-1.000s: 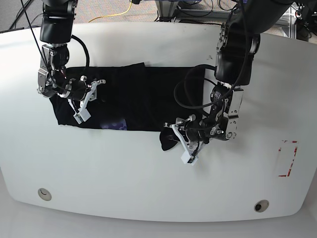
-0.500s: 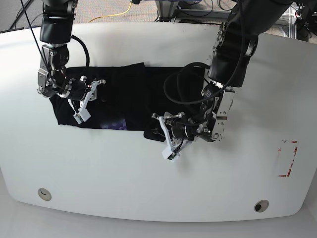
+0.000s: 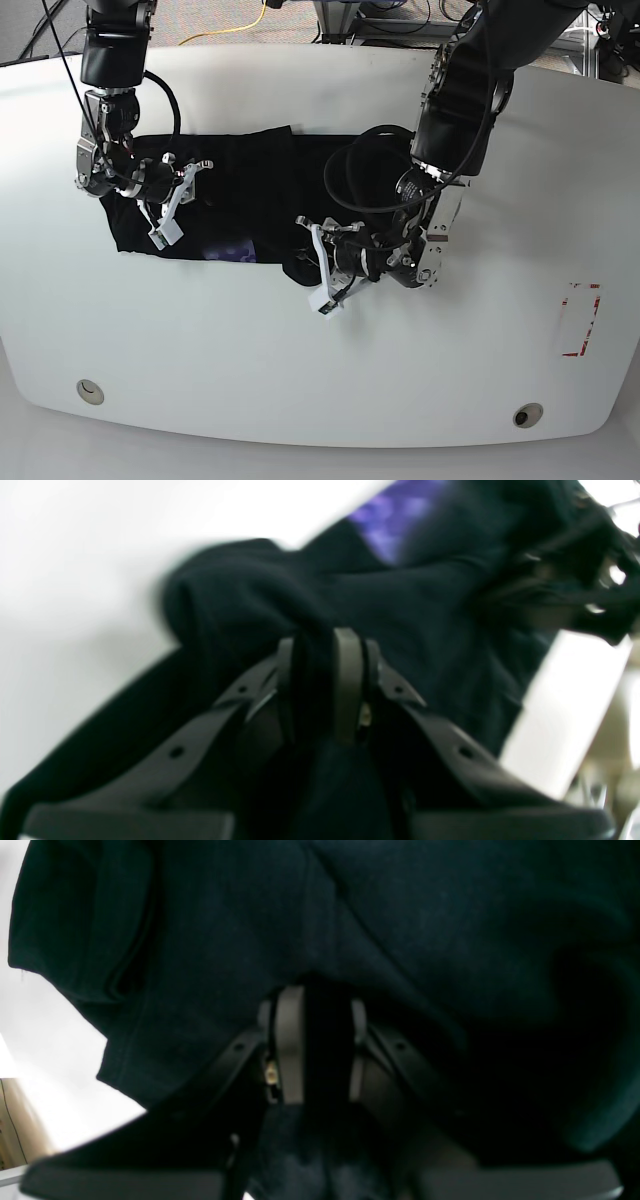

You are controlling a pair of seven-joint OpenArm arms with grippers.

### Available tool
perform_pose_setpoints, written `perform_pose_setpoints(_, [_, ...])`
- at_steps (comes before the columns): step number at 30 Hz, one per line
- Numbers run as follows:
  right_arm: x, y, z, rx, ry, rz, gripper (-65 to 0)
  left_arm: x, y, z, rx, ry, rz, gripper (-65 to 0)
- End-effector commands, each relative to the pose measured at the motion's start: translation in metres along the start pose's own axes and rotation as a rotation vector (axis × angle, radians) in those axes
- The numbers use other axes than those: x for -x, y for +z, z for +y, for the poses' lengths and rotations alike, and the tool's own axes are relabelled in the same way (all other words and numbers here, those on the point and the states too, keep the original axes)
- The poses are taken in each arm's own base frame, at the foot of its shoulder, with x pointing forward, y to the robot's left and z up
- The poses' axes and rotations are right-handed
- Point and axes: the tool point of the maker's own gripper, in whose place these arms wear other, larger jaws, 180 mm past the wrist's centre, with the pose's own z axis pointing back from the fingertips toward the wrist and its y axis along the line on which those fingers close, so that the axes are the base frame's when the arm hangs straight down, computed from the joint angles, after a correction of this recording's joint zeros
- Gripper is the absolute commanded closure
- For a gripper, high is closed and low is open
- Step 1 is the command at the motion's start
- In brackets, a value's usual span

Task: Layout the t-shirt on the table in an organized manner, then fold the t-shirt properly
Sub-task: 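Tuck the held flap under the strip with the left gripper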

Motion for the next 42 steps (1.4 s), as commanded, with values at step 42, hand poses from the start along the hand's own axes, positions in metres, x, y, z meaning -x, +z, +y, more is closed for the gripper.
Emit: perform_pose_setpoints(42, [0.025, -0.002, -0.010, 0.056, 0.016, 0.140, -13.0, -0.026, 0.075, 0.017, -0.147, -0.352, -0.037, -24.6])
